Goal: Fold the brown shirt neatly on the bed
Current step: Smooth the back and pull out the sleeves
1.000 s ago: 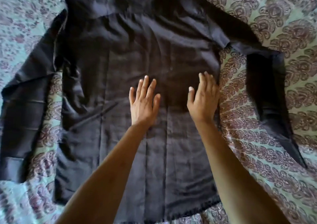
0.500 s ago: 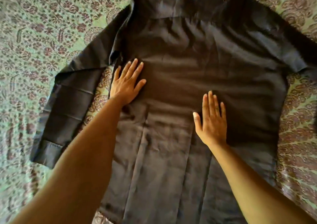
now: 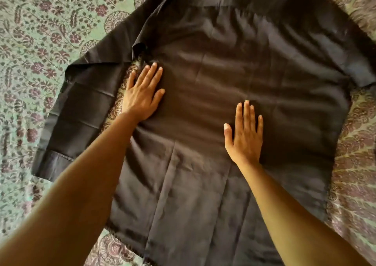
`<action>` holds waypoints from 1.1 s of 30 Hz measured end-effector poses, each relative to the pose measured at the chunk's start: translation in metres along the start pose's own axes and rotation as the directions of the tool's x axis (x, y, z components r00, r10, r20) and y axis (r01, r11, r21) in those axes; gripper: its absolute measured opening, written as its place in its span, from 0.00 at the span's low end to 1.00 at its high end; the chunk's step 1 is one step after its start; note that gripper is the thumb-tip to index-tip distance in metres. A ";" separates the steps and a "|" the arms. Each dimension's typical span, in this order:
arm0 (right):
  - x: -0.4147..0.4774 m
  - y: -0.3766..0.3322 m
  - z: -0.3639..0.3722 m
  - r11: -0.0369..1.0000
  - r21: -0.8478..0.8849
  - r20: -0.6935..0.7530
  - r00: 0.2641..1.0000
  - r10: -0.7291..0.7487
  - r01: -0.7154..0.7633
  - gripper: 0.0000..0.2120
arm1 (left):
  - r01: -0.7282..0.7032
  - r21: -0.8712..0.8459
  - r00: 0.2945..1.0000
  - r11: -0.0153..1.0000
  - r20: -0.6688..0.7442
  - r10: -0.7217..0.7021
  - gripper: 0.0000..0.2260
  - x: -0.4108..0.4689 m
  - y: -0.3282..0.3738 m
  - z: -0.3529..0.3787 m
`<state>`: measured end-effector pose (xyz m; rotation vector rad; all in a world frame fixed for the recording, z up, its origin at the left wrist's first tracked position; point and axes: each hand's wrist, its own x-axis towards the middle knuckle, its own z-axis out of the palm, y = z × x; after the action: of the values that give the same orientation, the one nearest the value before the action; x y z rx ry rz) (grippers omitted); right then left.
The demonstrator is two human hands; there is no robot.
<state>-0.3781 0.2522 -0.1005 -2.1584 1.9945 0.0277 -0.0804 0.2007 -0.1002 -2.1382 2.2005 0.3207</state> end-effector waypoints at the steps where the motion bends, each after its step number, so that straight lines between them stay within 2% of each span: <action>1: -0.001 0.001 0.000 1.000 0.000 0.006 1.000 0.000 0.000 0.31 | 0.021 0.007 1.000 1.000 0.002 -0.021 0.29 0.006 -0.004 -0.003; 5: -0.002 -0.001 -0.001 1.000 -0.001 0.019 1.000 0.003 -0.003 0.31 | 0.098 -0.045 0.993 0.994 -0.064 -0.101 0.27 -0.001 0.014 -0.007; 7: -0.001 -0.001 -0.001 1.000 -0.003 0.023 1.000 0.008 -0.008 0.31 | 0.011 -0.089 0.998 0.996 -0.058 -0.016 0.27 -0.033 0.039 -0.002; 9: -0.002 0.000 -0.001 1.000 0.000 0.020 1.000 0.004 -0.004 0.31 | -0.102 -0.060 0.995 0.993 0.006 0.102 0.27 -0.074 0.054 0.008; 10: -0.002 0.000 -0.001 1.000 0.002 0.023 1.000 0.000 0.000 0.31 | -0.102 -0.035 0.994 0.994 0.041 0.104 0.27 -0.091 0.049 0.012; 13: -0.002 0.000 0.000 1.000 0.004 0.028 1.000 0.000 0.000 0.31 | 0.029 0.025 0.999 0.999 0.041 -0.030 0.27 -0.107 0.007 0.012; 16: -0.001 -0.001 -0.001 1.000 0.007 0.034 0.999 0.008 -0.008 0.31 | 0.078 0.041 0.995 0.996 0.058 -0.080 0.28 -0.104 -0.013 0.001; 20: 0.000 0.000 -0.008 0.999 0.046 0.023 1.000 0.004 -0.005 0.29 | 0.038 -0.046 0.999 0.998 -0.024 -0.039 0.27 -0.074 0.029 -0.007; 22: 0.016 0.004 -0.016 0.997 0.066 -0.052 0.998 -0.028 0.031 0.27 | -0.029 -0.061 0.998 0.998 -0.051 0.026 0.27 -0.040 0.053 -0.008; 24: 0.045 0.012 -0.023 0.996 0.065 -0.128 0.991 -0.049 0.058 0.25 | -0.089 -0.058 0.995 0.994 -0.040 0.086 0.27 0.000 0.070 -0.009; 26: 0.079 0.021 -0.030 0.996 0.065 -0.130 0.990 -0.052 0.061 0.27 | -0.112 -0.042 0.994 0.993 -0.005 0.112 0.27 0.040 0.079 -0.011; 30: 0.130 0.040 -0.028 0.999 0.049 -0.044 0.999 0.006 -0.004 0.34 | 0.085 -0.139 0.996 0.987 -0.015 -0.088 0.23 0.107 0.057 -0.014; 33: 0.146 0.051 -0.027 1.000 0.014 -0.027 0.999 0.016 -0.016 0.34 | 0.168 -0.139 0.986 0.976 0.001 -0.169 0.22 0.134 0.032 -0.022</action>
<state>-0.4192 0.1005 -0.1033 -2.1455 2.0211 -0.0130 -0.1150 0.0661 -0.1000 -2.3848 2.0394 0.4651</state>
